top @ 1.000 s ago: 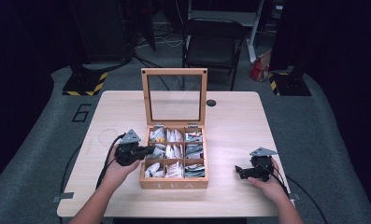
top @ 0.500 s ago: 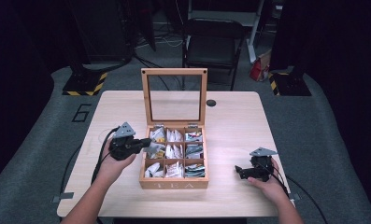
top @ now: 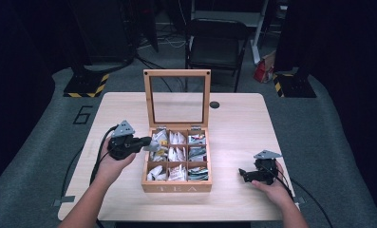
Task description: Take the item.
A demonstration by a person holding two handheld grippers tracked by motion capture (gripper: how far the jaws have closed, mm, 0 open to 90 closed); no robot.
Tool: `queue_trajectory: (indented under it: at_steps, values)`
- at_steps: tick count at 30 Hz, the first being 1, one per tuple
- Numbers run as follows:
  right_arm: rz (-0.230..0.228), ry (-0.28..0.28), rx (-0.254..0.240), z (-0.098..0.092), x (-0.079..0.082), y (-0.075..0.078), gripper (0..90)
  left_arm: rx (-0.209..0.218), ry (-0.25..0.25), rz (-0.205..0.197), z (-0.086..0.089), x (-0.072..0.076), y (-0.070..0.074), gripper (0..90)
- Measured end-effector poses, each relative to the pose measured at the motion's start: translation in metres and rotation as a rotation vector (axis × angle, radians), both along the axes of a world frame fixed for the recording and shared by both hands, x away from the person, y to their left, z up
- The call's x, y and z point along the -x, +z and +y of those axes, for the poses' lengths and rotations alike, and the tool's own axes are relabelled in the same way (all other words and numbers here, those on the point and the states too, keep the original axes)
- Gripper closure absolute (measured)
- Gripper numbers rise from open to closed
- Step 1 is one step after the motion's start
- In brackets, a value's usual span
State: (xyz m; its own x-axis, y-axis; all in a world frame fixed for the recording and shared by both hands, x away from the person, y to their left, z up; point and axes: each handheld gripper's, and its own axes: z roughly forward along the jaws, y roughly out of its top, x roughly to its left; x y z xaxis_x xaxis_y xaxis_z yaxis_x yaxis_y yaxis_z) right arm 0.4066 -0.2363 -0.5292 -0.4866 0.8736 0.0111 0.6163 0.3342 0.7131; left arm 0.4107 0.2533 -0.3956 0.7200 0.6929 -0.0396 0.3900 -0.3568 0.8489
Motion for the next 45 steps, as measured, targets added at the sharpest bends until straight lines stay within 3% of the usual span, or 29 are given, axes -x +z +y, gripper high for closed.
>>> queue_trajectory:
  at_steps: [10,31,45]
  values:
    - [0.001,-0.001,0.000,0.000,0.000,0.000,0.0,0.000,0.017,-0.015,0.009,0.001,0.007,88.0]
    - [0.003,0.001,0.000,0.000,0.000,0.000,0.0,0.028,0.102,-0.055,0.043,0.001,0.026,88.0]
    - [0.001,-0.001,0.000,0.000,0.000,0.000,0.0,0.030,0.154,-0.059,0.067,0.002,0.034,88.0]
